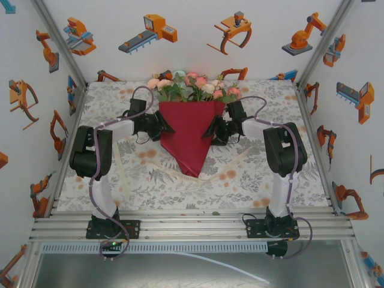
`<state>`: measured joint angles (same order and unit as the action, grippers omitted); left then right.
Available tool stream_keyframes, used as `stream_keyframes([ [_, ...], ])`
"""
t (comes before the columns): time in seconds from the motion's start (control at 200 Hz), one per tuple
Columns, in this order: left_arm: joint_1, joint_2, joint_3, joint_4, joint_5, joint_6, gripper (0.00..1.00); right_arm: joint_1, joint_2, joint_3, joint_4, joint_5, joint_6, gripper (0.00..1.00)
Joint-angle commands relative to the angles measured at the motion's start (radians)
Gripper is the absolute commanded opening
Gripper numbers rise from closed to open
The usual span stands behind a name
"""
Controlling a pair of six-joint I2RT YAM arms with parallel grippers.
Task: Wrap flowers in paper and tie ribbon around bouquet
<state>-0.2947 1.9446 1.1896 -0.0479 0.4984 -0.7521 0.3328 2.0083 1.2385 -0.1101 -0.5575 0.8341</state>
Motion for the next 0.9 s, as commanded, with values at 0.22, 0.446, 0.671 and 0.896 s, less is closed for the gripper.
stream_keyframes([
  [0.22, -0.007, 0.015, 0.005, 0.078, 0.078, -0.039, 0.24, 0.006, -0.010, 0.000, 0.040, 0.018, 0.041, 0.28],
  [0.446, -0.009, -0.027, 0.007, 0.091, 0.116, -0.062, 0.04, 0.007, -0.050, 0.019, 0.005, 0.022, 0.043, 0.11],
  [0.671, -0.008, -0.077, -0.004, 0.098, 0.137, -0.094, 0.00, 0.007, -0.089, 0.038, -0.048, 0.023, 0.036, 0.05],
  [0.896, -0.008, -0.116, -0.004, 0.105, 0.152, -0.156, 0.00, 0.008, -0.112, 0.036, -0.083, 0.010, 0.033, 0.03],
])
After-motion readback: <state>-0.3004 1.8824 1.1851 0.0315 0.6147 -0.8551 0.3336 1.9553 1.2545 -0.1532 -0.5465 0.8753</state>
